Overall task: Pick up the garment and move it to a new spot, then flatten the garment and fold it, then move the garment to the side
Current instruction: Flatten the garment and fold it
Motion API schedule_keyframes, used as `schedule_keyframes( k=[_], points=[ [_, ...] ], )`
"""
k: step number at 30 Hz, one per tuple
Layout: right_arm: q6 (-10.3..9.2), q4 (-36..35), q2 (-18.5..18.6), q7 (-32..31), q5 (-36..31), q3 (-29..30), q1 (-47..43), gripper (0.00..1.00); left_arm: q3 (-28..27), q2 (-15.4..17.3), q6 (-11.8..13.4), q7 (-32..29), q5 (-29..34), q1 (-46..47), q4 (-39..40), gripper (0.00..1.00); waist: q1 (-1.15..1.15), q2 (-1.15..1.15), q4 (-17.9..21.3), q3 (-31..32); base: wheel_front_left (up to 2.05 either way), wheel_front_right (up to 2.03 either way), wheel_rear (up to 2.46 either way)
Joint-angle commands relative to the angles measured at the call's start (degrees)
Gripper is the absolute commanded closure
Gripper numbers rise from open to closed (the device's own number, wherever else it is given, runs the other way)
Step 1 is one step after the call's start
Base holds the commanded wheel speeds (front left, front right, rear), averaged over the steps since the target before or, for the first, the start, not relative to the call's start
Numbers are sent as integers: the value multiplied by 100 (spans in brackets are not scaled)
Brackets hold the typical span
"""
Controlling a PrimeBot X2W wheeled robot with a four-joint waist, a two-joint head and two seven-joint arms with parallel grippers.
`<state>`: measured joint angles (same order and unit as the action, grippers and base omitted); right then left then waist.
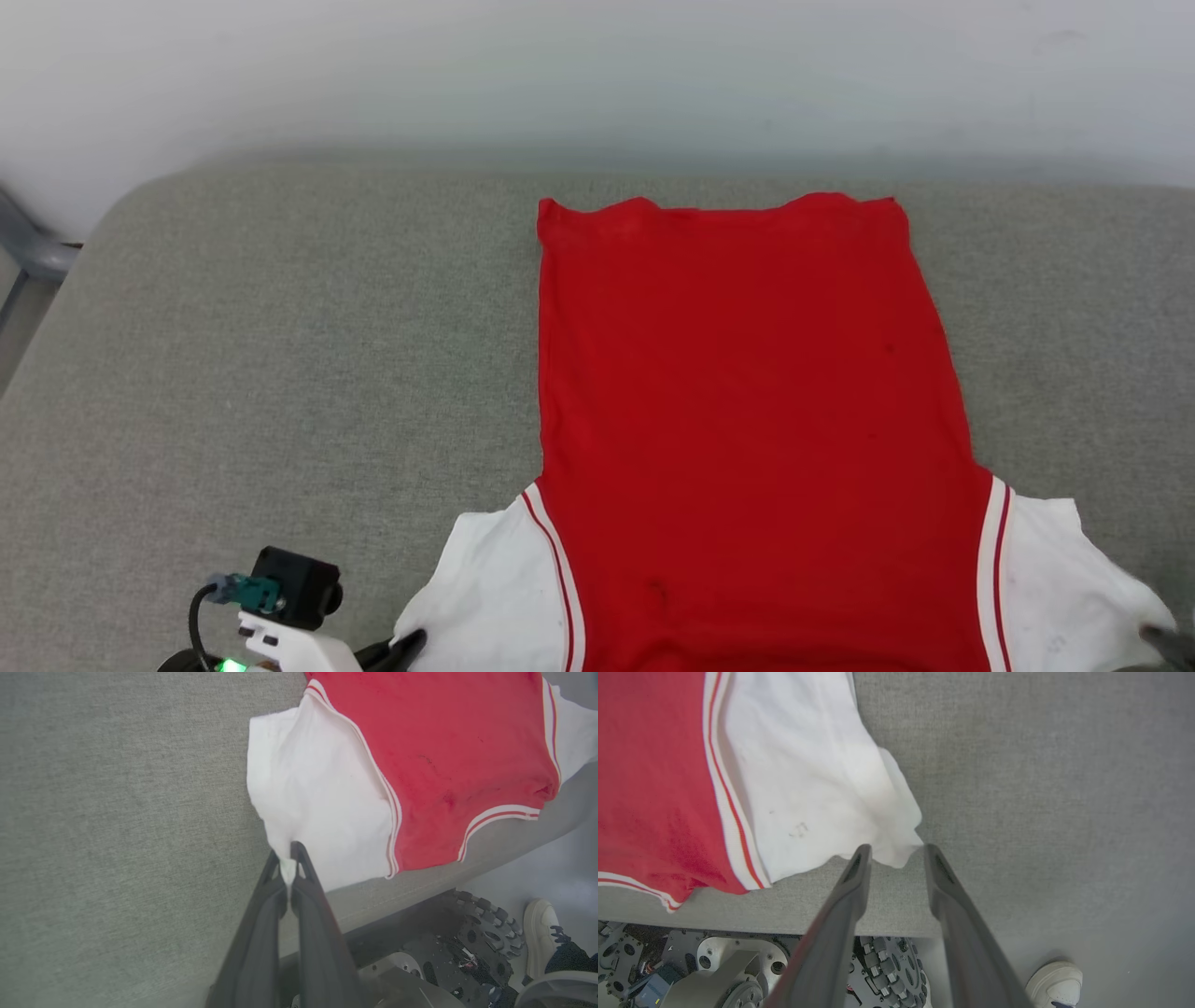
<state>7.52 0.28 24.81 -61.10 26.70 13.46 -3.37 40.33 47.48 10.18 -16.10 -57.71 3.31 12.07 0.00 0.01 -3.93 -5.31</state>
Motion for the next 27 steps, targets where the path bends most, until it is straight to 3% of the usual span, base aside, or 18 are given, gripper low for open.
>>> schedule_keyframes(
  k=[1, 13, 16, 23, 27],
  points=[
    [-6, -116, 34, -36, 33, -5, 183, 0, 2, 12, 30, -40, 42, 106, 88, 100, 0, -1, -27, -114, 0, 0, 0],
    [-6, -916, 69, -933, 167, -220, 2343, 0, 97, 155, 144, -468, 462, 603, 1421, 100, 0, -1, -539, -1393, 0, 0, 0],
    [-6, -780, -48, -1317, 119, -190, 3089, 0, 52, 90, 58, -392, 479, 745, 1617, 100, 0, -1, -758, -1746, 0, 0, 0],
    [-6, -168, 236, -1985, -401, -174, 4610, 0, 78, 44, -124, -350, 657, 995, 1861, 100, 0, -1, -1318, -2475, 0, 0, 0],
    [-6, 270, 405, -2064, -833, -88, 5247, 0, 135, -44, -208, -338, 769, 1110, 1965, 100, 0, -1, -1617, -2753, 0, 0, 0]
  ],
)
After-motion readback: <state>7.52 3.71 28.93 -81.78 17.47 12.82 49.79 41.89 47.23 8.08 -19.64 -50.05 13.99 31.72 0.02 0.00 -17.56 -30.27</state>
